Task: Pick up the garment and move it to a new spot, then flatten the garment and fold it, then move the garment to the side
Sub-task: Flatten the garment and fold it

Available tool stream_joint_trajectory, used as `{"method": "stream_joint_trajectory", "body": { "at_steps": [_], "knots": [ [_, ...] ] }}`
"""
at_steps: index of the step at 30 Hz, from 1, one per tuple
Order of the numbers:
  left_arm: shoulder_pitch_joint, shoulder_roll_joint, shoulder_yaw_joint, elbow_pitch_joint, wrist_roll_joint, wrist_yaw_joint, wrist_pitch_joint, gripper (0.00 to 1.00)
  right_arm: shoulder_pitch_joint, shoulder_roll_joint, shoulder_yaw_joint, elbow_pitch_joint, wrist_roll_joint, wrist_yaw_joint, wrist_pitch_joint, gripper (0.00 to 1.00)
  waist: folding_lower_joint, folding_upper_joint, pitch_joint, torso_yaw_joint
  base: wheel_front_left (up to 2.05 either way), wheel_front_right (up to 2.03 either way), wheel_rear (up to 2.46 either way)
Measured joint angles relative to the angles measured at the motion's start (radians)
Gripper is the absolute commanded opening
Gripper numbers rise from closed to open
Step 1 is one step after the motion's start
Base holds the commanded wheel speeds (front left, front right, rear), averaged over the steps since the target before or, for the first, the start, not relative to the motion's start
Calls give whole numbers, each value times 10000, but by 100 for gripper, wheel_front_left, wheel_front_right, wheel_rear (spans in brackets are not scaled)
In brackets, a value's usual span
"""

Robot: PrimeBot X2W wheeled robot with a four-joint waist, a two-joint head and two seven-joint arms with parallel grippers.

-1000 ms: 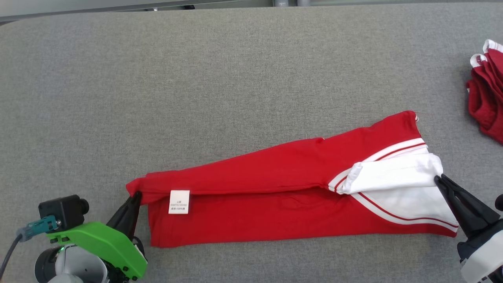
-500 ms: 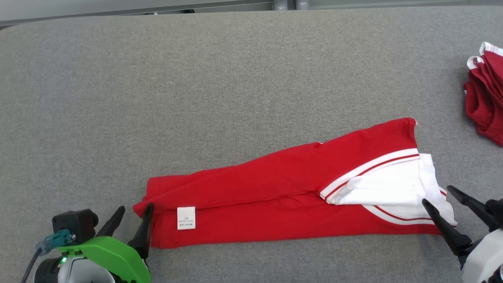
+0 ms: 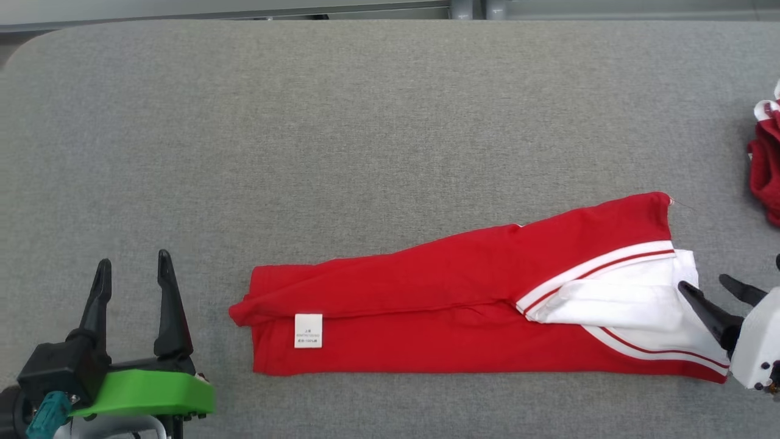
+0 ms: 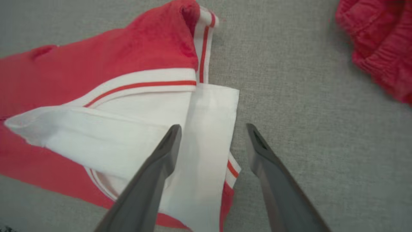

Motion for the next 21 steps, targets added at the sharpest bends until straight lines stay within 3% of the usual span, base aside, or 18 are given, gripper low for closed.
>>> {"method": "stream_joint_trajectory", "body": {
  "at_steps": [8,14,15,18,21],
  "knots": [
    [133,-665,644,12,407,-311,-98,100,-611,646,-278,1409,-721,4,1457,100,0,0,40,766,0,0,0],
    [352,-943,936,157,650,-621,-109,100,-986,1129,-324,1829,163,-42,2313,100,0,0,50,1034,0,0,0],
    [352,-993,949,180,677,-635,-111,100,-1077,1244,-228,1852,385,-42,2410,50,0,0,40,1030,0,0,0],
    [351,-1116,1007,221,738,-721,-111,100,-1324,1465,40,1935,949,-42,2552,0,0,0,8,1003,0,0,0],
    [351,-1168,1053,280,773,-809,-111,100,-1448,1521,222,1954,1503,-13,2487,0,0,0,-44,978,0,0,0]
  ]
}}
